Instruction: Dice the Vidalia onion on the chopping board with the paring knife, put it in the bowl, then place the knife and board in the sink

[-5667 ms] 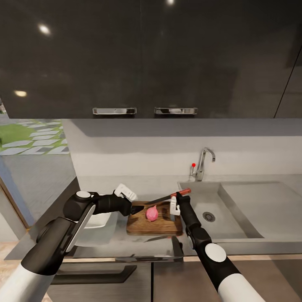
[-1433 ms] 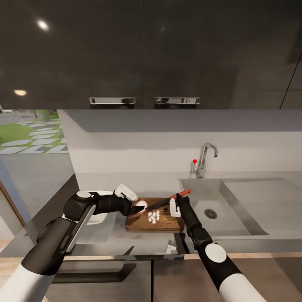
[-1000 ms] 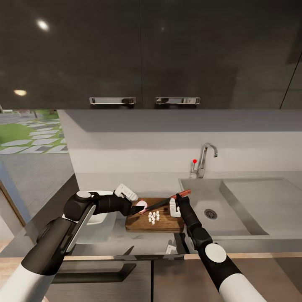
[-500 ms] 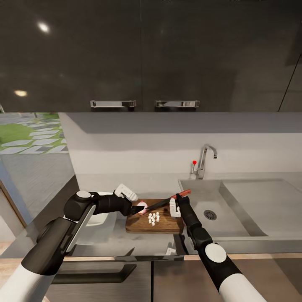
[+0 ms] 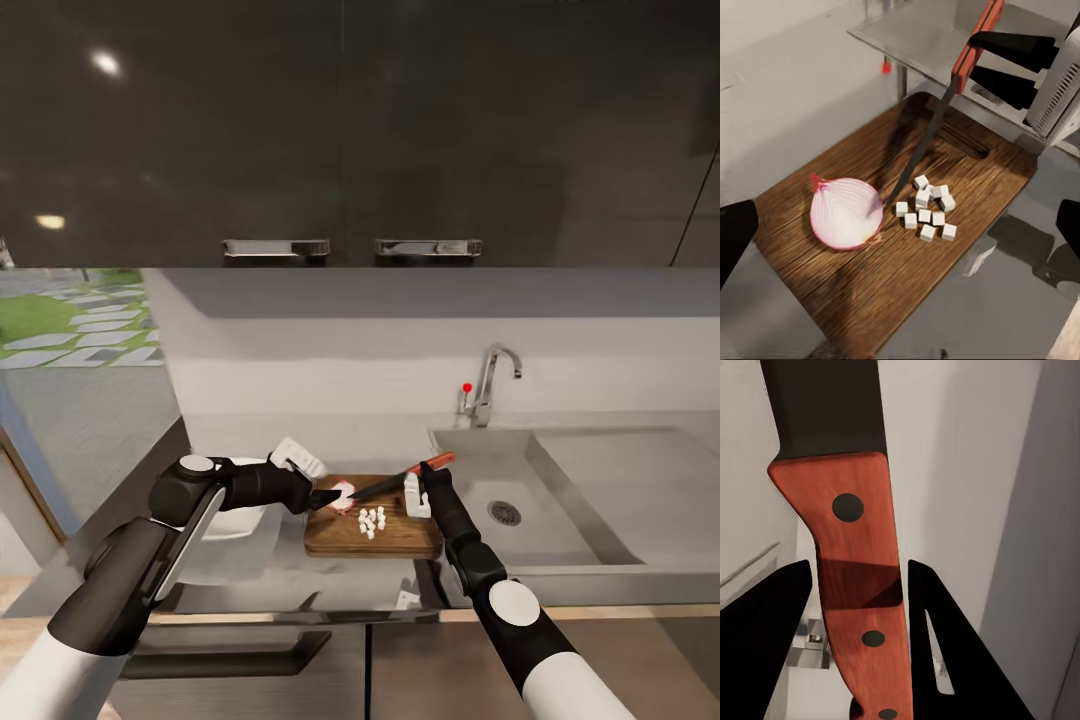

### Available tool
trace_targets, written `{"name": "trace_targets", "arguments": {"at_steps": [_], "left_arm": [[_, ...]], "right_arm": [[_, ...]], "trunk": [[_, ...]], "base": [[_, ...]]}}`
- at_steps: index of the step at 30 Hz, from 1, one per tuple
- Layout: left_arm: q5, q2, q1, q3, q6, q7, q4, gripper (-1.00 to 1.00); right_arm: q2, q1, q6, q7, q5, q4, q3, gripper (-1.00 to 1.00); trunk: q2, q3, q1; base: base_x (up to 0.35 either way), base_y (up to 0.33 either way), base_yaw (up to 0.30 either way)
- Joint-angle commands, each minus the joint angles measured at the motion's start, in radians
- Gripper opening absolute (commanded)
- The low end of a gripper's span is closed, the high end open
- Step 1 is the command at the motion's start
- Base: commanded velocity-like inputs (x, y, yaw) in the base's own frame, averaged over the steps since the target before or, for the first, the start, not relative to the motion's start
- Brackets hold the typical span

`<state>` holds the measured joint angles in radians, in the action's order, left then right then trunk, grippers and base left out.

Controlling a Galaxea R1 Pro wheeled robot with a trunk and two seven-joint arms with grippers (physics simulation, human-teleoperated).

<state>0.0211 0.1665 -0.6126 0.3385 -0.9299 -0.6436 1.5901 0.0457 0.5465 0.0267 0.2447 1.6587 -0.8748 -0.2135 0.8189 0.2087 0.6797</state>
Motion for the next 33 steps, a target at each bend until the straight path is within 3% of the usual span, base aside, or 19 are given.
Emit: {"name": "trace_targets", "arguments": {"at_steps": [1, 33], "left_arm": [[0.002, 0.001, -0.001, 0.000, -0.006, -0.001, 0.001, 1.00], [0.002, 0.000, -0.001, -0.003, -0.005, 0.001, 0.001, 1.00]], "right_arm": [[0.000, 0.001, 0.003, 0.004, 0.010, 0.000, 0.000, -1.00], [0.000, 0.001, 0.003, 0.004, 0.010, 0.002, 0.000, -1.00]], "trunk": [[0.001, 0.001, 0.000], [0.001, 0.001, 0.000]], "base": [[0.050, 0.196, 0.000], [0.020, 0.032, 0.000]]}}
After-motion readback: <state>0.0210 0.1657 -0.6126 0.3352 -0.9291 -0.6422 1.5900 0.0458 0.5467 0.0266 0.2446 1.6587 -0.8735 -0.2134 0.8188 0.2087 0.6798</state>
